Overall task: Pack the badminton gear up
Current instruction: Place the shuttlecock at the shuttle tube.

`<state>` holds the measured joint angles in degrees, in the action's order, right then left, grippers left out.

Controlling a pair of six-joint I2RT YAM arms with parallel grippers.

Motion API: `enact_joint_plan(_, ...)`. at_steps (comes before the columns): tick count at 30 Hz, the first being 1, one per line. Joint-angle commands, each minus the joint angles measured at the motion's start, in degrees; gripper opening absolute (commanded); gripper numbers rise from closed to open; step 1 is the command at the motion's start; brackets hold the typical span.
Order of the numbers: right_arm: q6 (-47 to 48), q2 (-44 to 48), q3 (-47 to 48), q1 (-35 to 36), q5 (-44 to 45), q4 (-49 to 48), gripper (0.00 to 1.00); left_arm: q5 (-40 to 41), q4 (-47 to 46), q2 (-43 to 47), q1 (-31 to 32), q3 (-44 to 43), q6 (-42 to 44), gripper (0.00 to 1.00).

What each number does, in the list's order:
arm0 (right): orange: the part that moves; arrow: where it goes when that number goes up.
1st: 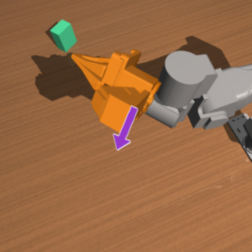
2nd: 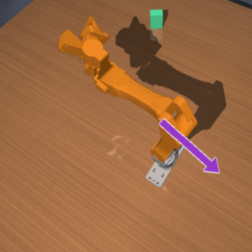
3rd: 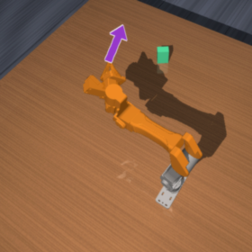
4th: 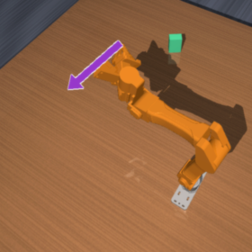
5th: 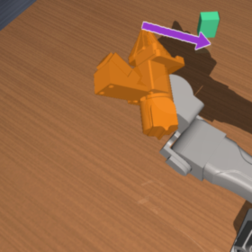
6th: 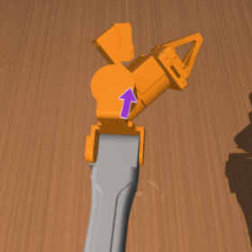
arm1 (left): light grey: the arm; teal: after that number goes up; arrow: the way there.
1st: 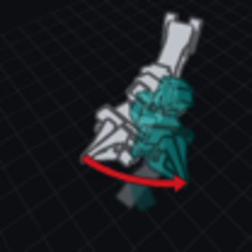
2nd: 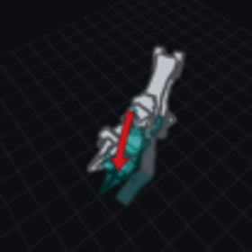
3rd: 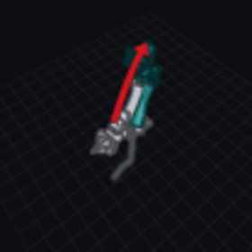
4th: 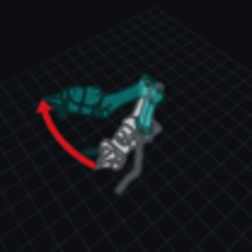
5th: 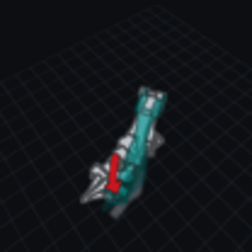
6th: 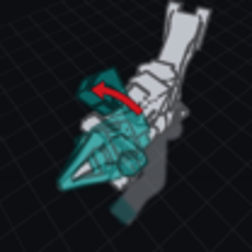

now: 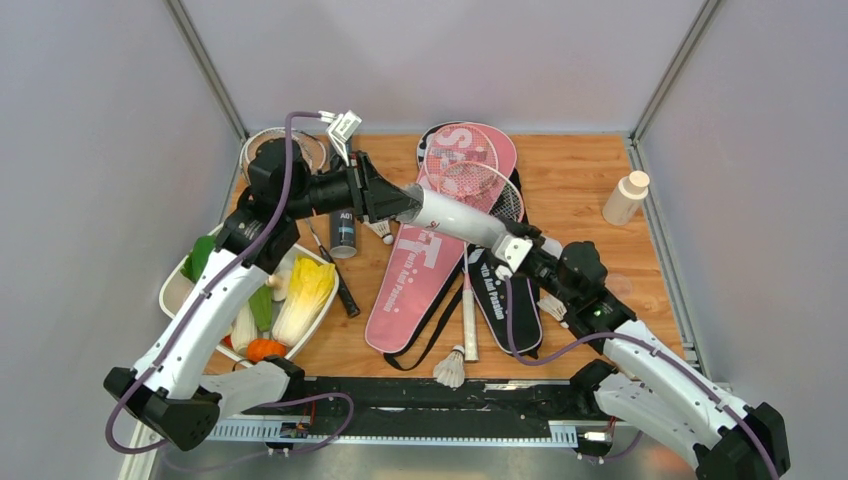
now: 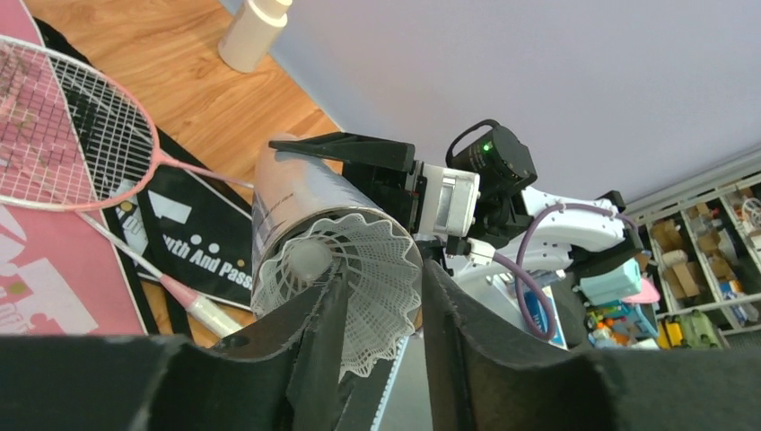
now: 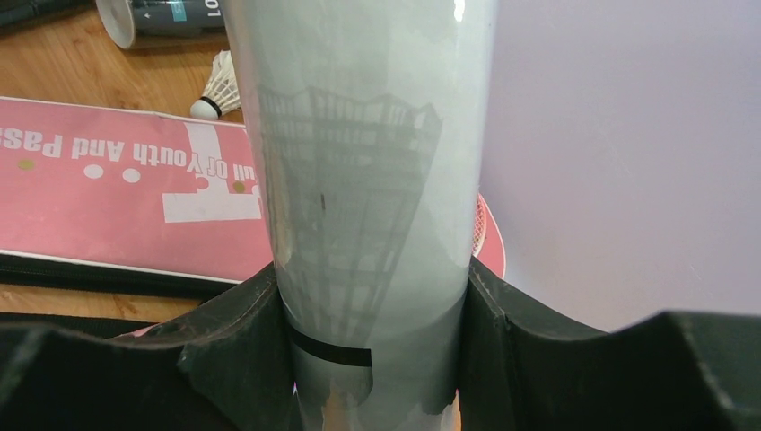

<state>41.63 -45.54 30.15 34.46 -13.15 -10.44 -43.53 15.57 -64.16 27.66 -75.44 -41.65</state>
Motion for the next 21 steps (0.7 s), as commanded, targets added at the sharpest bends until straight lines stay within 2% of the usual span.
enact_joint_plan(1, -1.99, 2.05, -0.23, 0.52, -2.56, -7.76, 0.18, 2.52, 7.24, 0.64, 0.29, -5.98, 7.19, 0.47)
enact_joint_plan(5, -2.72, 2.12, -0.23, 0.48, -3.32, -8.73, 0.18, 7.32, 13.44, 0.64, 0.32, -11.7, 12.89, 0.55)
enact_joint_plan(8, -3.2, 2.61, -0.02, 0.51, -3.42, -8.61, 0.18, 14.34, 19.34, 0.34, 0.36, -17.39, 16.93, 0.57)
enact_joint_plan(11, -3.57, 3.24, -0.11, 0.52, -3.51, -8.12, 0.18, 21.85, 25.69, -0.25, 0.35, -21.04, 22.9, 0.66)
enact_joint_plan(13, -4.27, 3.55, -0.31, 0.52, -3.95, -7.96, 0.18, 22.8, 27.73, -0.87, 0.36, -22.31, 26.21, 0.71)
enact_joint_plan(21, -4.27, 4.16, -0.12, 0.52, -4.63, -7.23, 0.18, 17.59, 25.92, -2.59, 0.33, -19.28, 28.31, 0.72)
